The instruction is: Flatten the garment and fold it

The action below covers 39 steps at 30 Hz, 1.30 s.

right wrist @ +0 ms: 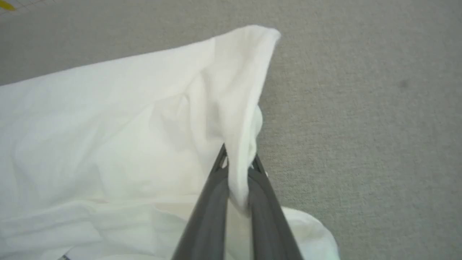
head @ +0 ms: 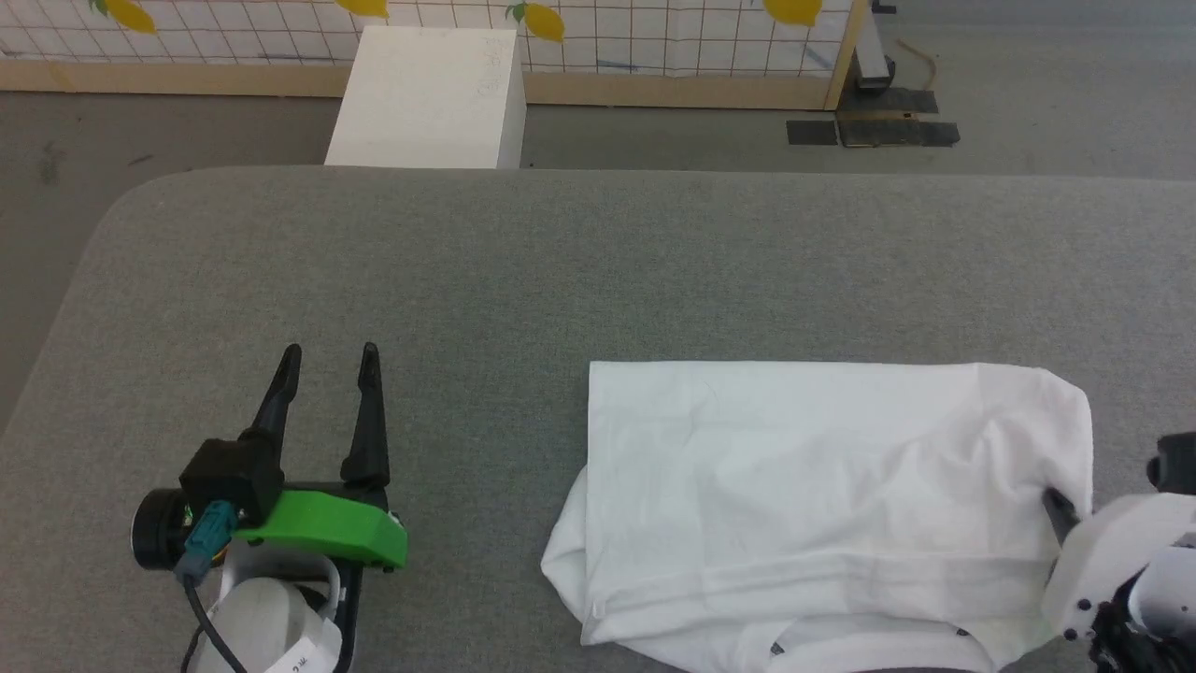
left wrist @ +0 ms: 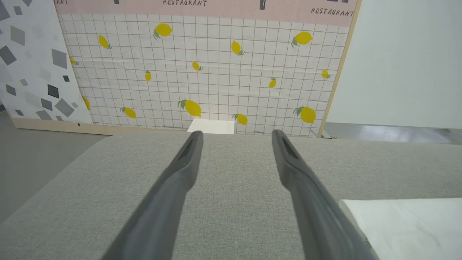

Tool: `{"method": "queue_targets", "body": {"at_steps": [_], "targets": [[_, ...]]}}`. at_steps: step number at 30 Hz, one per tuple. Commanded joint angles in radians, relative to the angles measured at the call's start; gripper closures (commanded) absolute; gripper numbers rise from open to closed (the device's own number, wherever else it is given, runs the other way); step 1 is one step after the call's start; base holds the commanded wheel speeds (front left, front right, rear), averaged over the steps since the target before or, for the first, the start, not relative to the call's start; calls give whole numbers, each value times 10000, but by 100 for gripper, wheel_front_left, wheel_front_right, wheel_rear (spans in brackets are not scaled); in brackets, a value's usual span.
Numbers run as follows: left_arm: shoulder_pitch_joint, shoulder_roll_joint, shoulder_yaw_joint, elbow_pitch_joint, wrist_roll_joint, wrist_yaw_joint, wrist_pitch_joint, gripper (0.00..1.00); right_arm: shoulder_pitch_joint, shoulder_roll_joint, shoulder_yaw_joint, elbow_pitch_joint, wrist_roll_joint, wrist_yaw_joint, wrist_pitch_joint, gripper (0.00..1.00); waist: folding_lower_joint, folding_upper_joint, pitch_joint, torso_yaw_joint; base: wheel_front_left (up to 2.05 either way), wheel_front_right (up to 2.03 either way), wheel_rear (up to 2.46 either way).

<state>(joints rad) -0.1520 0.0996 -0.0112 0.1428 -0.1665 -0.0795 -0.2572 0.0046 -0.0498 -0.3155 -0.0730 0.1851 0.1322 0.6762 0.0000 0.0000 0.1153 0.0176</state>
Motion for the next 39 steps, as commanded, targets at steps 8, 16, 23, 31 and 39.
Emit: {"method": "queue_targets", "body": {"at_steps": [8,16,23,31,39], "targets": [[-4,-67,76,16,215,-148,-45,0,-227,-57,3898,-3027,-276,-15,1149,100,0,0,27,60,0,0,0],[-341,-208,-67,11,247,-238,-45,0,-1989,-107,6758,-1103,-297,-15,1418,100,0,0,386,466,0,0,0],[-499,-321,-49,37,260,-283,-45,0,-3342,-16,8157,2018,428,-15,1197,100,0,0,807,890,0,0,0],[-486,-385,52,49,292,-308,-45,0,-3897,-7,8776,2847,1596,-15,611,0,0,0,836,914,0,0,0],[-283,-415,182,-38,374,-325,-45,0,-3228,-6,7508,377,2250,-15,-2015,0,0,0,381,504,0,0,0]]}}
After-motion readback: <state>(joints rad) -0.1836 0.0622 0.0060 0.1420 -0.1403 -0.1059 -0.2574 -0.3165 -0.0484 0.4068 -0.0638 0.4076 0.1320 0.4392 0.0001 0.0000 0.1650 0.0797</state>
